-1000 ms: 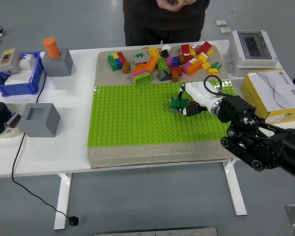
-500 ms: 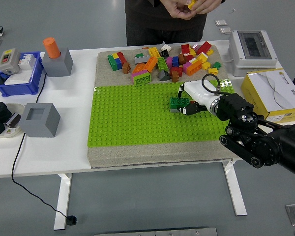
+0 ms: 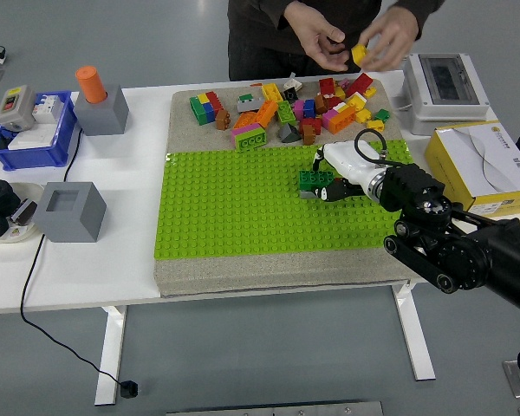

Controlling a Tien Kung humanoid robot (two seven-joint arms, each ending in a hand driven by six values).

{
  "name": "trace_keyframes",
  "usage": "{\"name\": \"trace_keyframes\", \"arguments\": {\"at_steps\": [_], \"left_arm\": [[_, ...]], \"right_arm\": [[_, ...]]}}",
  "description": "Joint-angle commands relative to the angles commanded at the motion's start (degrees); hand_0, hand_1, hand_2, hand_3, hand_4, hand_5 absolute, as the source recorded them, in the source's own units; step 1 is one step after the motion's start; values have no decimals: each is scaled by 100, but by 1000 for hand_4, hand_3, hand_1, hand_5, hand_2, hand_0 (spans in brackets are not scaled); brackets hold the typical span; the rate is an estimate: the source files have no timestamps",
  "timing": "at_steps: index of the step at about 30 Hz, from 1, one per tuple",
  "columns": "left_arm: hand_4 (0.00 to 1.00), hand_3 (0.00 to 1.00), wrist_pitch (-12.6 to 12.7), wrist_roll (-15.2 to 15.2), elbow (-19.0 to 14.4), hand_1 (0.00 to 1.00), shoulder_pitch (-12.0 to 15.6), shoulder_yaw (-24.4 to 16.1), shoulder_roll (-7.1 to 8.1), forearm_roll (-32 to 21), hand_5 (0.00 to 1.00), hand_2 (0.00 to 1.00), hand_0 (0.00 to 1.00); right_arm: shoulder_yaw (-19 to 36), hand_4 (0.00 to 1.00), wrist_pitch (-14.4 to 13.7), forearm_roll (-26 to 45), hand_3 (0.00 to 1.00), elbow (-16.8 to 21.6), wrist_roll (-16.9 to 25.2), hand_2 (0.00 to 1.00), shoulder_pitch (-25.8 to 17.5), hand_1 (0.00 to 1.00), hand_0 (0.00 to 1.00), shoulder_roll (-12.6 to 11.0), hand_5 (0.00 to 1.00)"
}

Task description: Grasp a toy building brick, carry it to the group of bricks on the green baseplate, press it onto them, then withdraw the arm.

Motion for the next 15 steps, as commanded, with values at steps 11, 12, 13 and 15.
{"name": "trace_keyframes", "arguments": {"at_steps": [11,12,13,15], "left_arm": [[998,434,-2,-4,0,778,-6,10,1,-4,826,723,785],[998,433,-2,-4,0,778,-6,10,1,-4,828,723,785],[998,433,-2,-3,0,778,-5,11,1,-3,828,723,785],[998,433,-4,-2,0,778,-3,9,0,3,828,723,785]], "right_arm": [[-36,694,-17,62,618,-103,29,770,-15,730,758,16,245],[-39,692,-18,64,650,-105,30,774,-16,731,758,16,245],[-43,692,-18,67,650,-107,30,774,-16,731,758,16,245],[-50,692,-18,70,650,-111,30,774,-18,731,758,18,245]]}}
